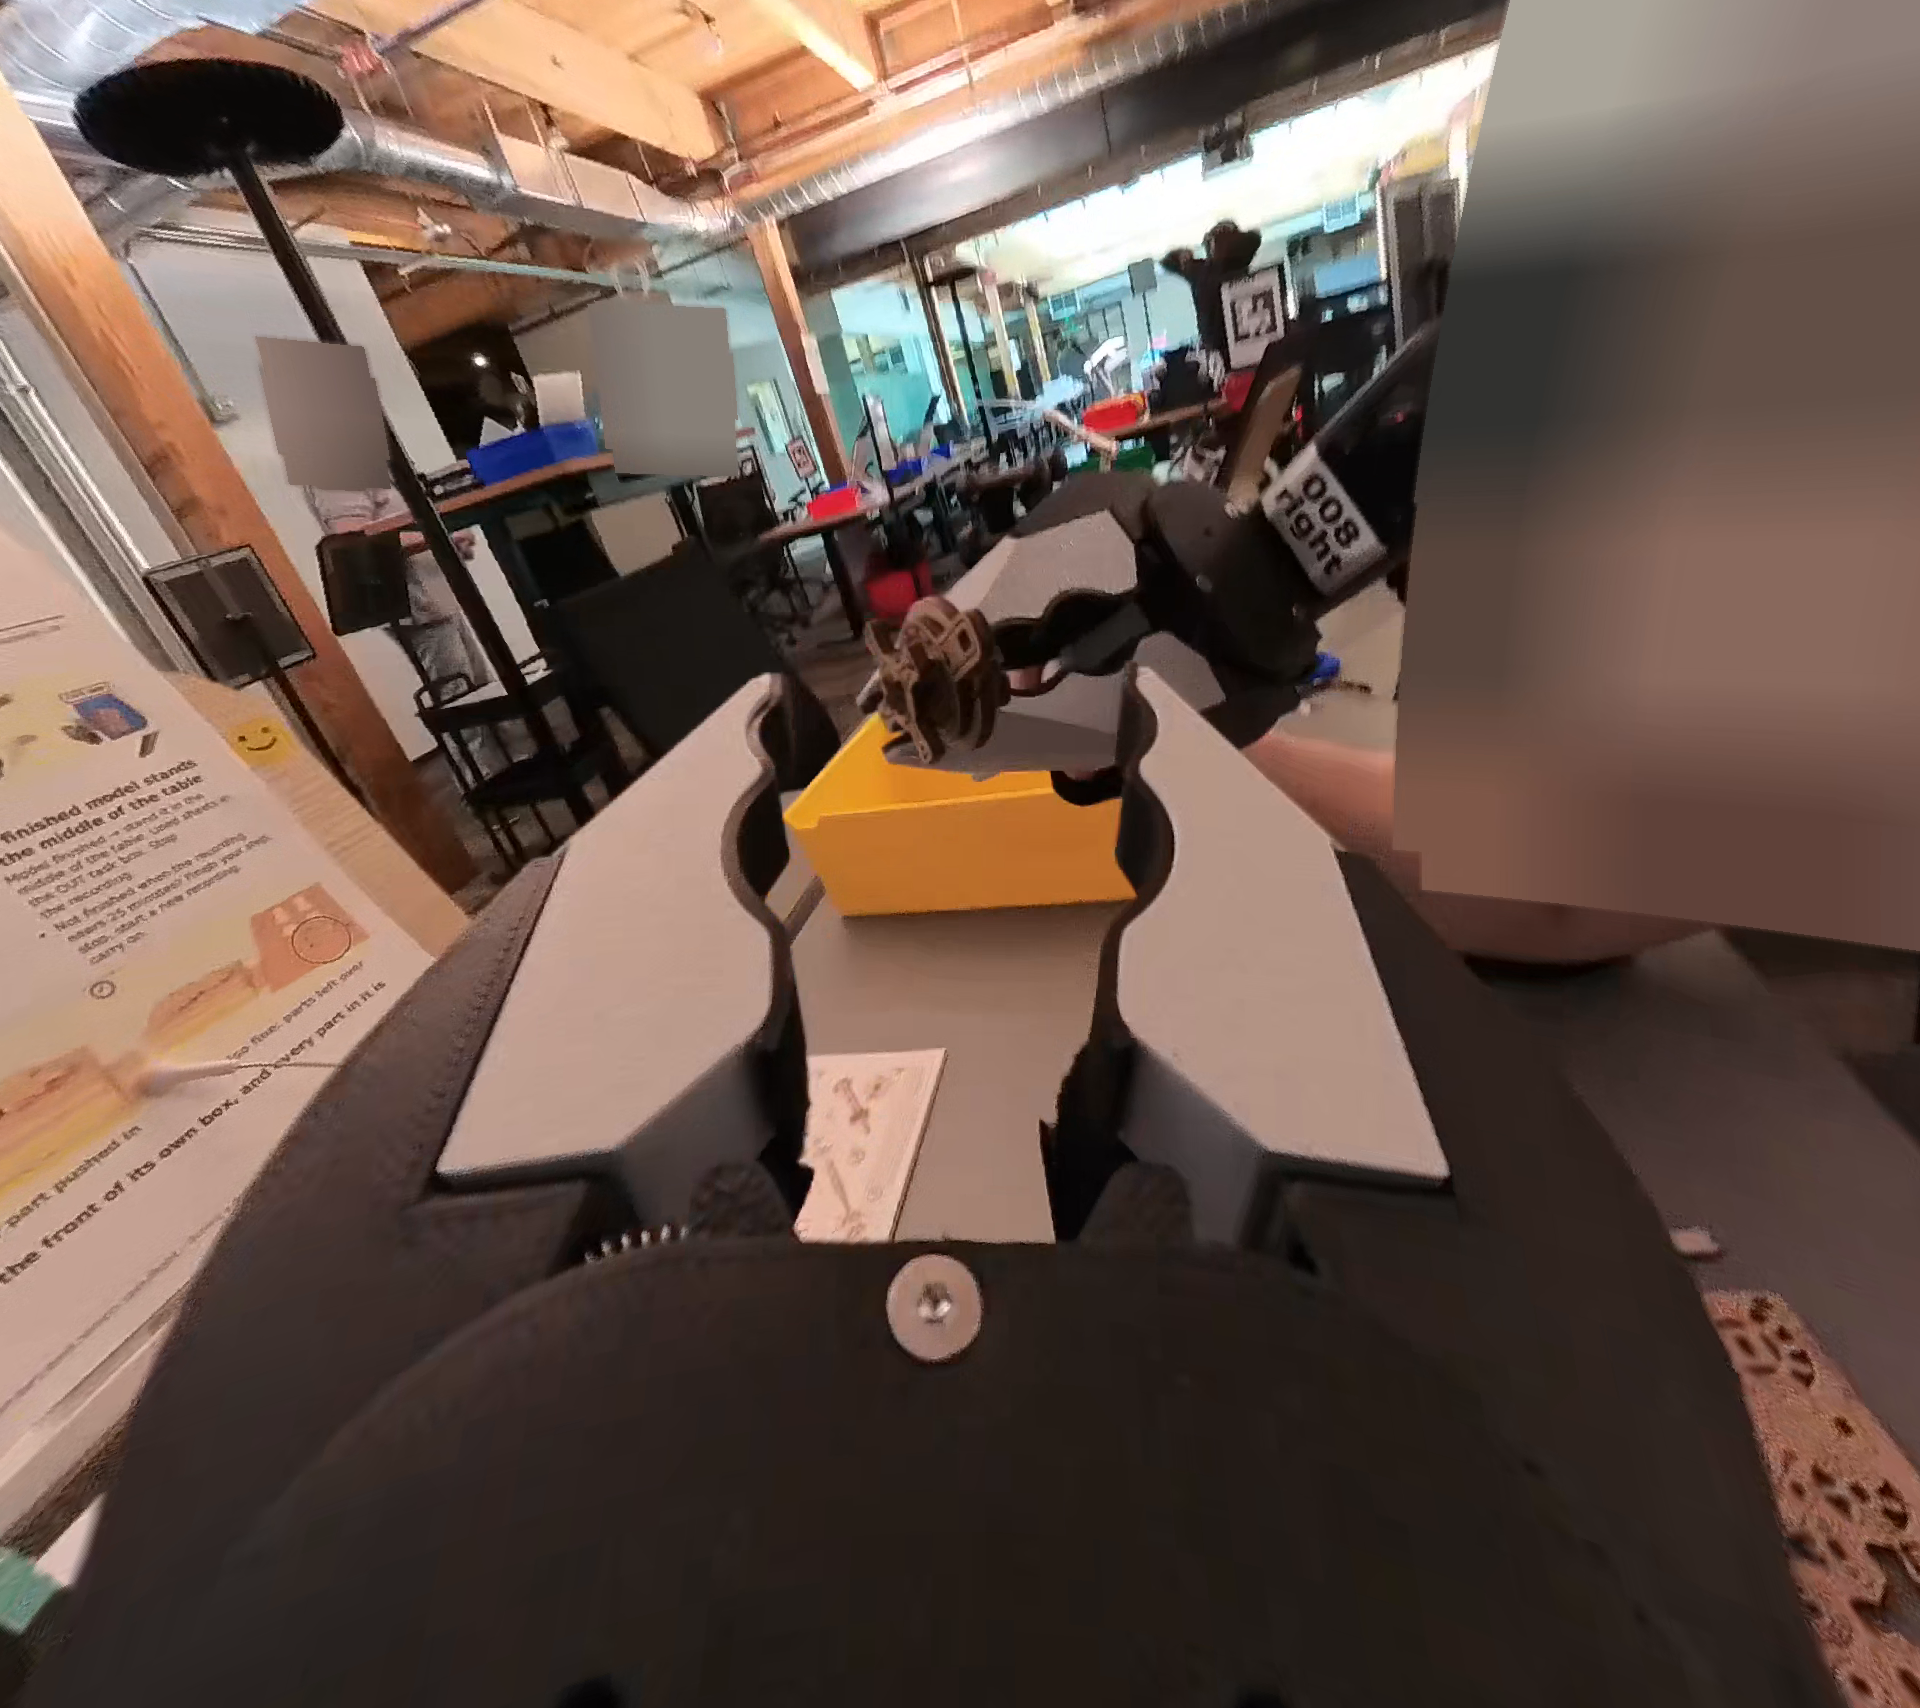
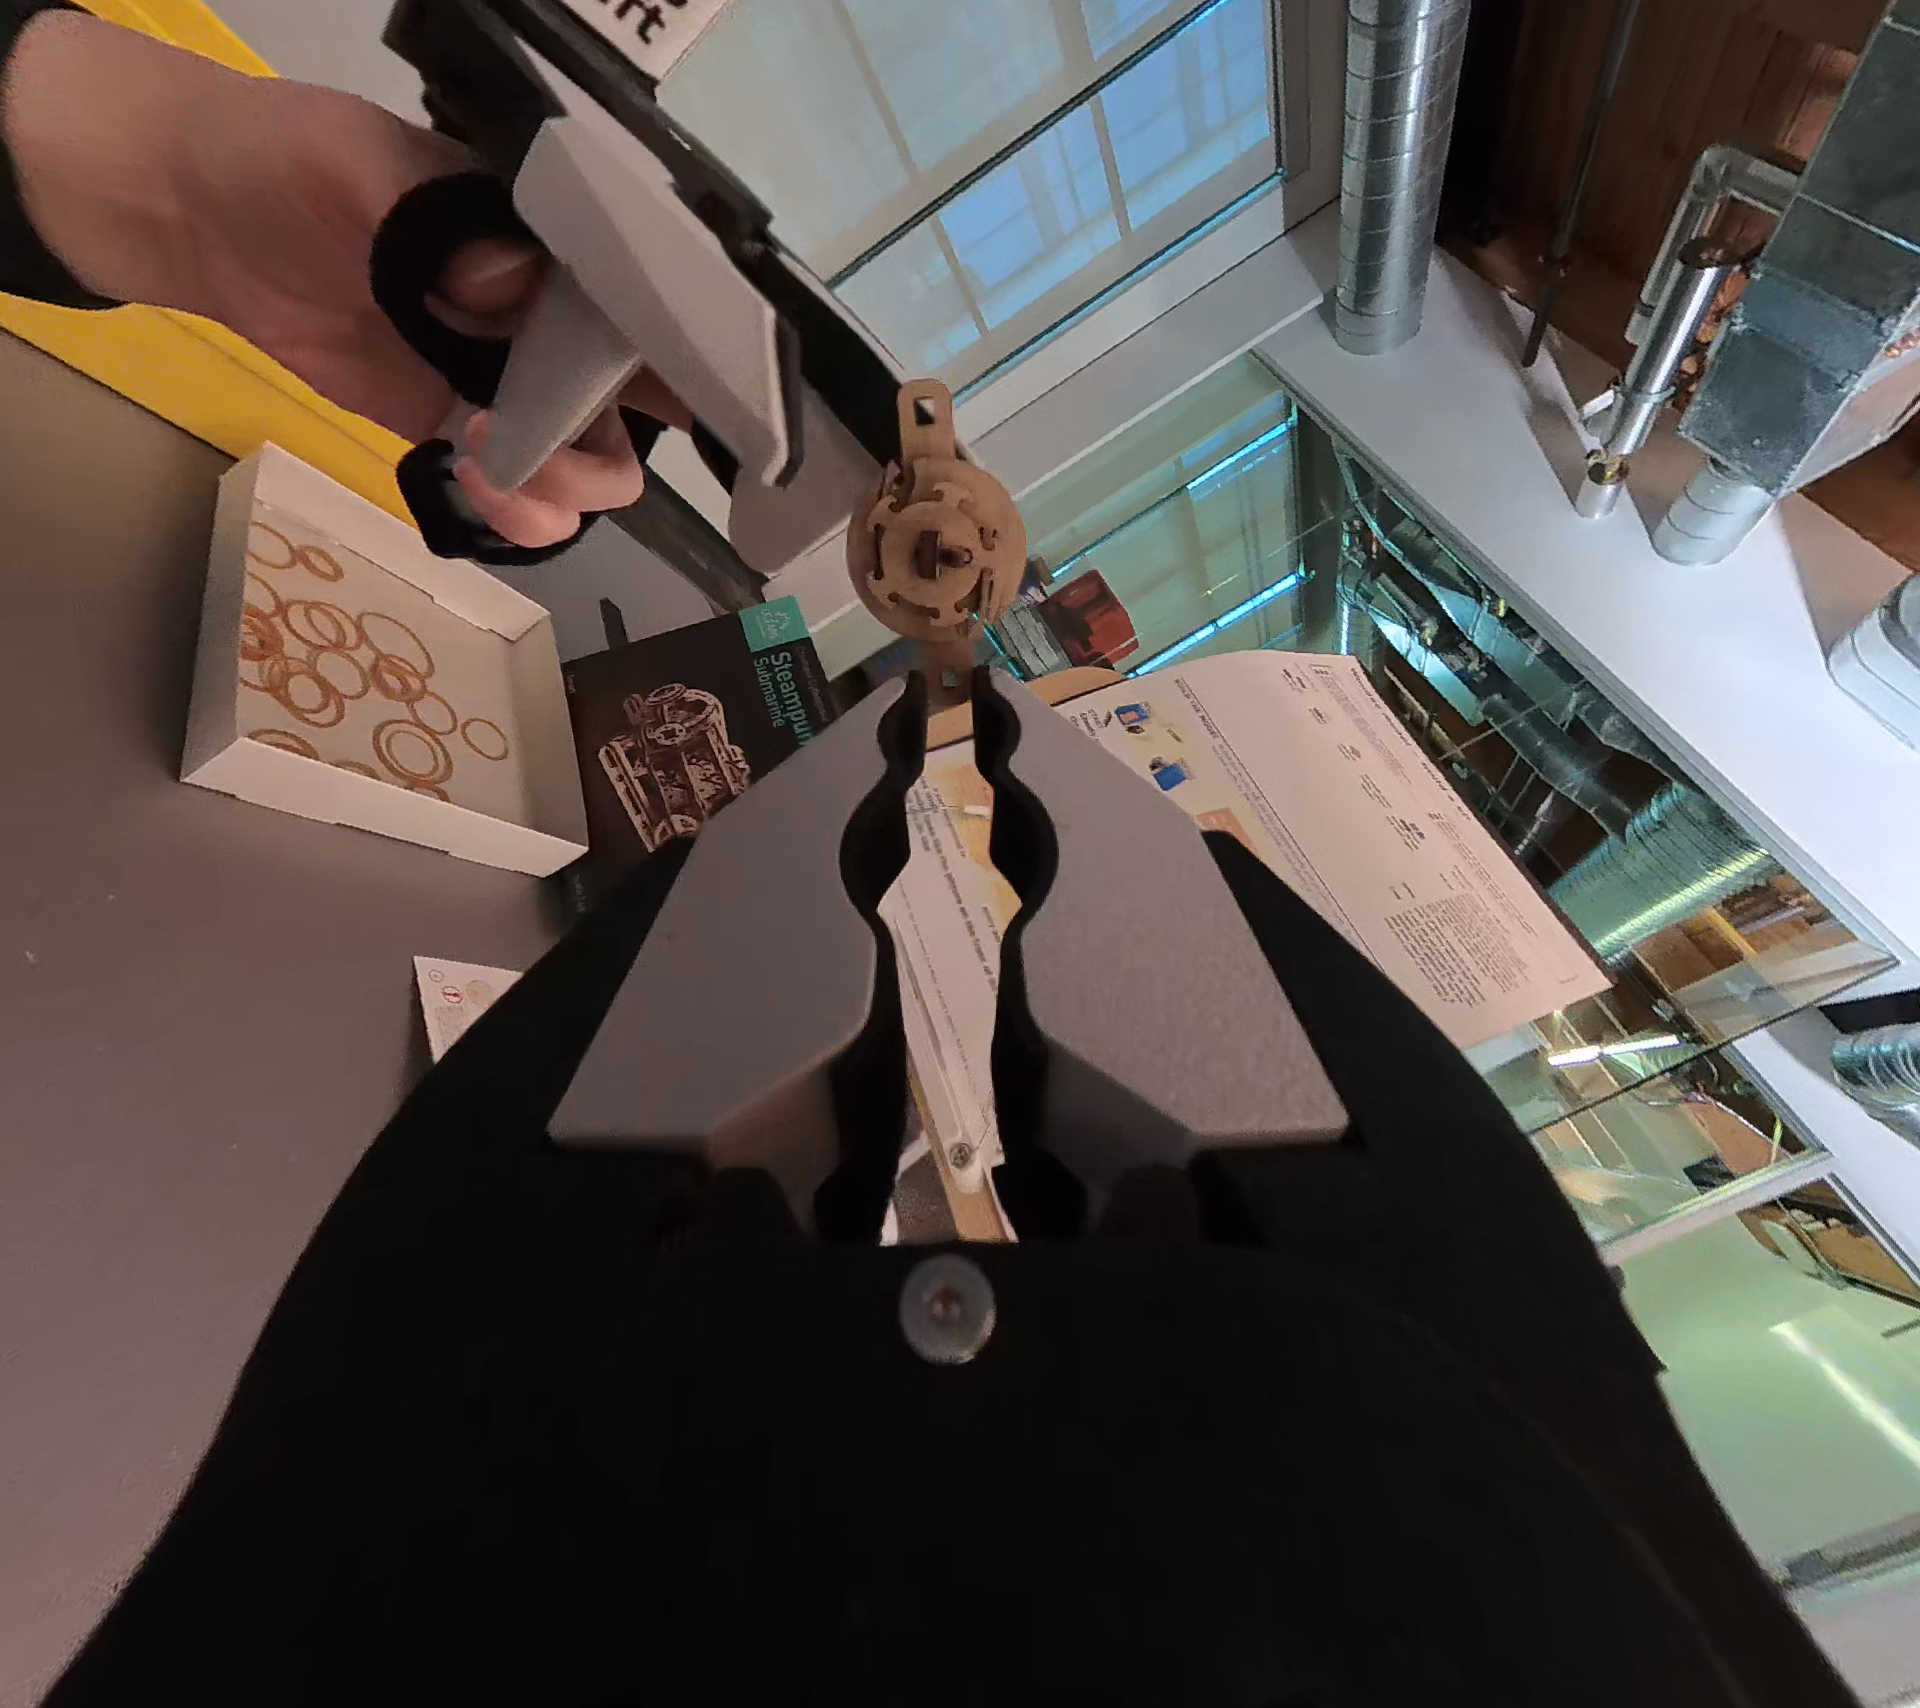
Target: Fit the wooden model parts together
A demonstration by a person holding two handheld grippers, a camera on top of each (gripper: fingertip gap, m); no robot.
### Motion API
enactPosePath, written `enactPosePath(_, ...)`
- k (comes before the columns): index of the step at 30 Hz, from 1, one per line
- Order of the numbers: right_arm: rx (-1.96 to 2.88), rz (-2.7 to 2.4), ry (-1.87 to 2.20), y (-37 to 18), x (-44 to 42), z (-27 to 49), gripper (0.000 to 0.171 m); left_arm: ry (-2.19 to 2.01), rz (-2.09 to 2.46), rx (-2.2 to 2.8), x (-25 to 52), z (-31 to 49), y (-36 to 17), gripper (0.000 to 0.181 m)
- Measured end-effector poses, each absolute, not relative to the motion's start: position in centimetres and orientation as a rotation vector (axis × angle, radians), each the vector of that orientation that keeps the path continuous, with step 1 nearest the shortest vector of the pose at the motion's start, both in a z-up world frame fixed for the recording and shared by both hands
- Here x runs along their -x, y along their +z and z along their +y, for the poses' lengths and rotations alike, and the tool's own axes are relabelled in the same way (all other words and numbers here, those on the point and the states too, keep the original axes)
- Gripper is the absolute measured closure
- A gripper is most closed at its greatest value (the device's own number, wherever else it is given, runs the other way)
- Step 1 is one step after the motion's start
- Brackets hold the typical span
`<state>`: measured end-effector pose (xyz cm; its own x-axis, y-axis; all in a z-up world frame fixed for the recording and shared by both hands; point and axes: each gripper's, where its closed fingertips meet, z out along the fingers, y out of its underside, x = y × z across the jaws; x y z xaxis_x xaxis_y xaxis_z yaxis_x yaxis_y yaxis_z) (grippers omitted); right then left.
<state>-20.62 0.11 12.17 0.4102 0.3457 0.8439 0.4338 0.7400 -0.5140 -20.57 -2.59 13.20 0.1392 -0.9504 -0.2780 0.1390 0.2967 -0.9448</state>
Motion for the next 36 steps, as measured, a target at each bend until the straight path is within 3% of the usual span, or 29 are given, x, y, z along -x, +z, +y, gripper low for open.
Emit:
enactPosePath(10, 0.793, -1.393, 0.205, 9.8, 21.4, -1.8, 0.165, -0.600, 1.336, 0.843, 20.5, -3.2, 10.6, 0.114)
enactPosePath(15, 0.810, -1.469, 0.206, 8.8, 21.3, -2.1, 0.165, -0.290, 1.427, 0.819, 19.8, -2.9, 8.8, 0.123)
enactPosePath(22, 0.786, -1.520, 0.194, 8.3, 21.2, -2.6, 0.165, -0.263, 1.438, 0.742, 19.4, -3.8, 8.9, 0.144)
enactPosePath(36, 0.833, -1.593, 0.185, 7.0, 20.8, -2.5, 0.165, -0.172, 1.487, 0.700, 19.0, -4.1, 8.1, 0.150)
